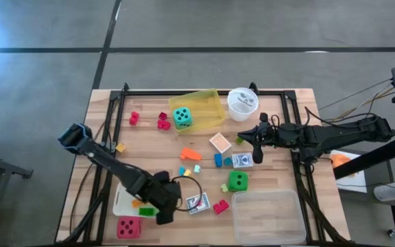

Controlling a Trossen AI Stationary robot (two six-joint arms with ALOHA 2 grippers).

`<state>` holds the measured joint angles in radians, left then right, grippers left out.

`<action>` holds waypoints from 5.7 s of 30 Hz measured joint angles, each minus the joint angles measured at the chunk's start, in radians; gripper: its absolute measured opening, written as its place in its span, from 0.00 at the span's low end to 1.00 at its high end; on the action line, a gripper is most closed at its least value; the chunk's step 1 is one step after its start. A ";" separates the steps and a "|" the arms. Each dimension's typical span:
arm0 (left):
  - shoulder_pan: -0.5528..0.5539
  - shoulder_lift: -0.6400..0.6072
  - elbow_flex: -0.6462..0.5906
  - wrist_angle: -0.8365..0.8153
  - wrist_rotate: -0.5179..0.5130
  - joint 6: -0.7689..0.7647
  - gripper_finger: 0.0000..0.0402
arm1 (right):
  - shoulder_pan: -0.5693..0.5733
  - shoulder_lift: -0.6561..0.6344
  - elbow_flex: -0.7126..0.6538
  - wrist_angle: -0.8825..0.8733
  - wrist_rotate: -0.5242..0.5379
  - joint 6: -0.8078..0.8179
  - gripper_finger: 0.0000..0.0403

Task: Pick & Place Toys
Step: Put the white and blue deck of cards into the transparent bin

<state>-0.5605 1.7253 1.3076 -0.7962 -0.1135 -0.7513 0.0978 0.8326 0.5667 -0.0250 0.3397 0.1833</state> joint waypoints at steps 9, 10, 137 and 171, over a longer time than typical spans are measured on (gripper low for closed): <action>0.057 0.101 0.072 0.000 0.001 -0.004 0.84 | 0.000 0.000 0.000 0.000 0.000 0.000 0.05; 0.061 0.107 0.079 0.002 0.001 -0.004 0.84 | 0.000 0.000 0.000 0.000 0.000 0.000 0.05; 0.055 0.326 0.223 0.109 0.230 0.034 0.74 | 0.020 0.053 0.000 0.041 -0.043 0.168 0.05; 0.082 -0.083 0.225 0.080 0.196 -0.058 0.72 | 0.107 0.394 0.000 0.695 -0.678 -0.180 0.05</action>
<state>-0.4789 1.6425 1.5330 -0.7165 0.0822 -0.8093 0.2045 1.2269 0.5667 0.6701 -0.3378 0.0028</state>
